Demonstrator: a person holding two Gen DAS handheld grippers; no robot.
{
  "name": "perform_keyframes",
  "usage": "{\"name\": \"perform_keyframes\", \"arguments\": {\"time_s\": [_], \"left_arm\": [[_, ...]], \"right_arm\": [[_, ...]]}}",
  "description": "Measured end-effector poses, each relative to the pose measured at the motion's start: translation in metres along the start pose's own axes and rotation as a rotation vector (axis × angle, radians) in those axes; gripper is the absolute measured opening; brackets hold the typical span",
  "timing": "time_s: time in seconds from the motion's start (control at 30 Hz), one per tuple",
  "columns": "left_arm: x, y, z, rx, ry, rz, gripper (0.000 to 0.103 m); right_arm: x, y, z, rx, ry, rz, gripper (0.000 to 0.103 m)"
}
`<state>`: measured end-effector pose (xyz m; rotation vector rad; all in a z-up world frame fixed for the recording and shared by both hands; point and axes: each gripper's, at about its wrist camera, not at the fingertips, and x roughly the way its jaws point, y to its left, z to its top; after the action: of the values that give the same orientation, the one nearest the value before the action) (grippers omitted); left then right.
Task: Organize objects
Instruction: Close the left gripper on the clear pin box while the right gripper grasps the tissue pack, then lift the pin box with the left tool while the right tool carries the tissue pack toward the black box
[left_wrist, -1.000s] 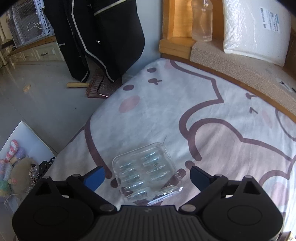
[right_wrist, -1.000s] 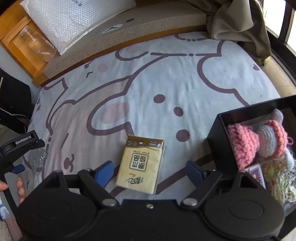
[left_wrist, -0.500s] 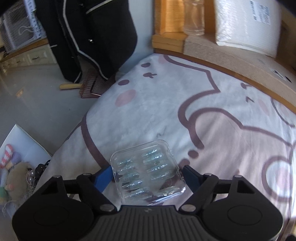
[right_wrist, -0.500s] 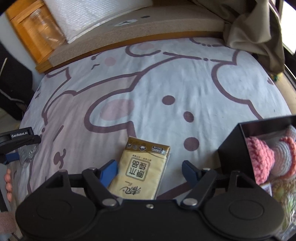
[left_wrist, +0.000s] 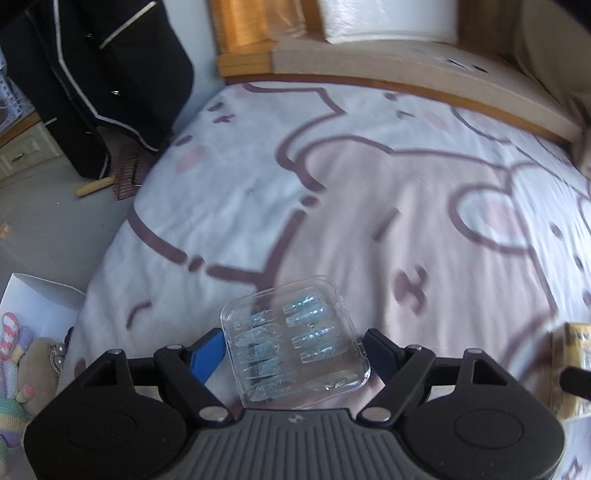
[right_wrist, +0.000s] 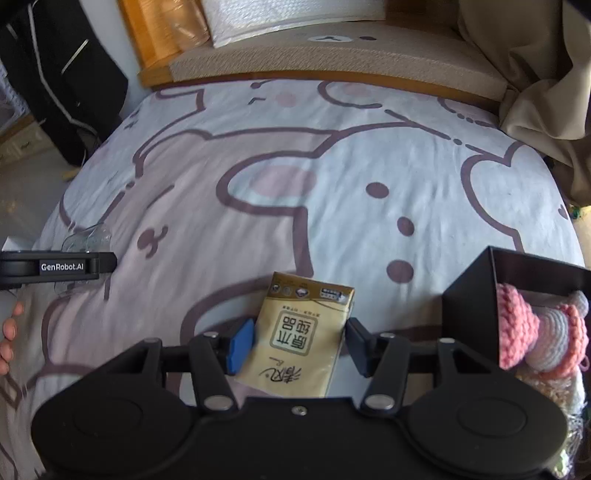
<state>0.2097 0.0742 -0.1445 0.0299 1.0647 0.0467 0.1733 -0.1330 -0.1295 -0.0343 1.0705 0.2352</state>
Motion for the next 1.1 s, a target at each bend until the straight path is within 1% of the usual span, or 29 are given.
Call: {"name": "perform_keyframes", "arguments": {"time_s": [0.23,0.43,0.6,0.67,0.73,0.83,1.03,1.1], "left_arm": [[-0.014,-0.014,-0.021,0.025,0.037,-0.010,0.081],[-0.025,-0.024,-0.039,0.052,0.061,-0.038,0.081],[-0.031,-0.032,-0.051,0.081,0.072,-0.055,0.081],[-0.033,-0.034,-0.054,0.086,0.070,-0.057,0.081],[-0.035,-0.035,-0.056,0.076,0.065,-0.058,0.081],[-0.039,-0.037,-0.058,0.065,0.058,-0.063,0.081],[-0.056,-0.039,-0.054,0.052,0.025,-0.065,0.081],[-0.064,-0.039,-0.050,0.051,0.011,-0.062,0.081]], "right_arm": [[-0.014,-0.002,-0.020,-0.075,0.060,0.014,0.056],[-0.023,0.000,-0.036,-0.138,0.102,0.018,0.056],[-0.023,-0.001,-0.038,-0.098,0.109,0.012,0.059],[-0.020,0.001,-0.041,-0.115,0.120,0.003,0.060],[-0.018,0.003,-0.044,-0.137,0.122,-0.002,0.059],[-0.020,0.002,-0.043,-0.131,0.119,0.003,0.058],[-0.036,0.000,-0.040,-0.170,0.076,-0.036,0.057],[-0.043,-0.003,-0.039,-0.166,0.062,-0.038,0.057]]}}
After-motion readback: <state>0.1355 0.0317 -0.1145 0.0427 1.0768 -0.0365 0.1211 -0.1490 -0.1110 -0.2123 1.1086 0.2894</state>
